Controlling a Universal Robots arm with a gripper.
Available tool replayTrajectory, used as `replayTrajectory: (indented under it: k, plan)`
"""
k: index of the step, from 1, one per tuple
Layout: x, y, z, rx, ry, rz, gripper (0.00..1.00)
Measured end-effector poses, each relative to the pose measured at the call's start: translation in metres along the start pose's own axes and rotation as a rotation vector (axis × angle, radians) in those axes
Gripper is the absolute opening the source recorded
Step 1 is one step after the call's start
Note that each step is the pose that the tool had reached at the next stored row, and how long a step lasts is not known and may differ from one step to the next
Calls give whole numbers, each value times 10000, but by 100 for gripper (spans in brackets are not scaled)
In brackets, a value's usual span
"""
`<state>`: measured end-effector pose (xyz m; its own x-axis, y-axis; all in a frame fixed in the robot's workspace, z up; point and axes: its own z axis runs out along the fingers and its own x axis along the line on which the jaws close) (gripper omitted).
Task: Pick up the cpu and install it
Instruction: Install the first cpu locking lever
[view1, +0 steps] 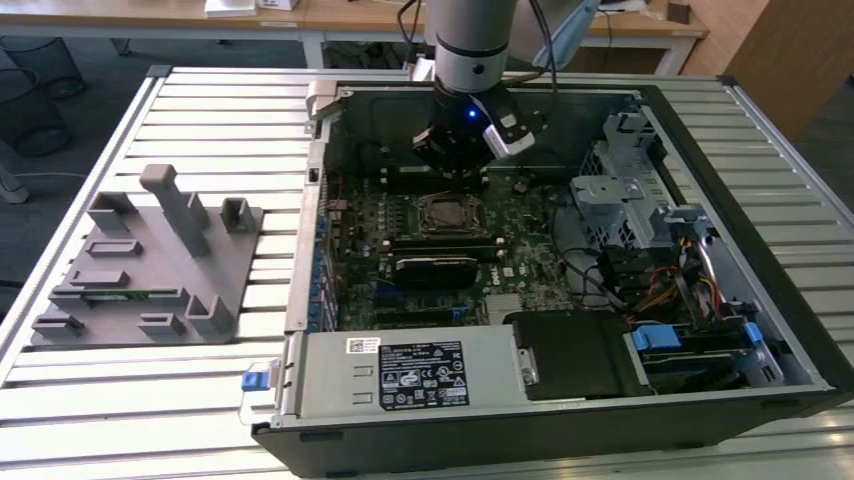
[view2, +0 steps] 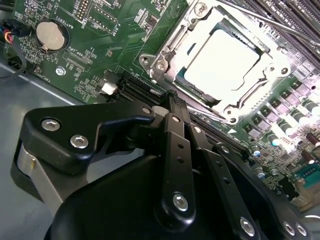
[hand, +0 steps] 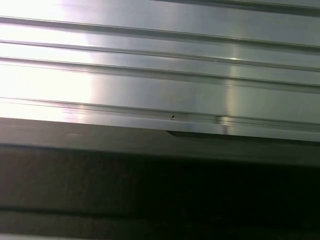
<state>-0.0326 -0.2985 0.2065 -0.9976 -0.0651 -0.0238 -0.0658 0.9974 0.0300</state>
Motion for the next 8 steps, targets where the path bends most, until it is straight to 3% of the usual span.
replayTrajectory:
  k: [8]
  plan:
    - [-7,-2,49,0,7,1,11]
